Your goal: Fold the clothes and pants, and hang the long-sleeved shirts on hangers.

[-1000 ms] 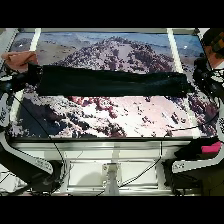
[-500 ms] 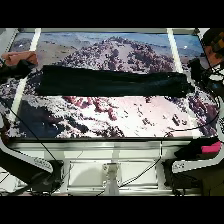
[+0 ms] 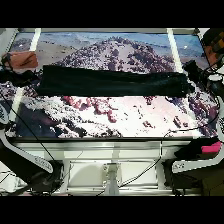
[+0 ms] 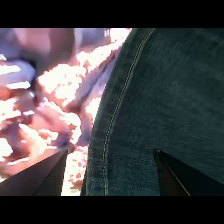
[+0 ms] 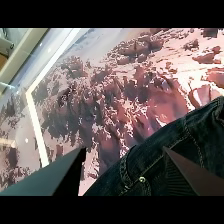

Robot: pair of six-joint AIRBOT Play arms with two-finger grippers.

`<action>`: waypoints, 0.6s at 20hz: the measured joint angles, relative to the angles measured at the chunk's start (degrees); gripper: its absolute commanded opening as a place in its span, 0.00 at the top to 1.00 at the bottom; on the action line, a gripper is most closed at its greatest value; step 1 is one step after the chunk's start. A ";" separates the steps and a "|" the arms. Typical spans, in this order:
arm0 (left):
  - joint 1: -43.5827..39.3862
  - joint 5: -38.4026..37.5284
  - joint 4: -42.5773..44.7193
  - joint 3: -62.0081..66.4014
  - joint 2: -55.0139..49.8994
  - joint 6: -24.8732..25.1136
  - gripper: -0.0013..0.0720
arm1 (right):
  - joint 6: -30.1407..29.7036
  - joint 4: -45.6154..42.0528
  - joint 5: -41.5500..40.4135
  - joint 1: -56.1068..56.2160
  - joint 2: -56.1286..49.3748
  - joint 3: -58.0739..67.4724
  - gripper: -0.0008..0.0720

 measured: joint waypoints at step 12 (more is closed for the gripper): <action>0.94 -5.49 -13.18 0.35 -8.46 -0.96 0.14 | 0.04 -2.54 3.87 0.00 0.00 0.02 0.22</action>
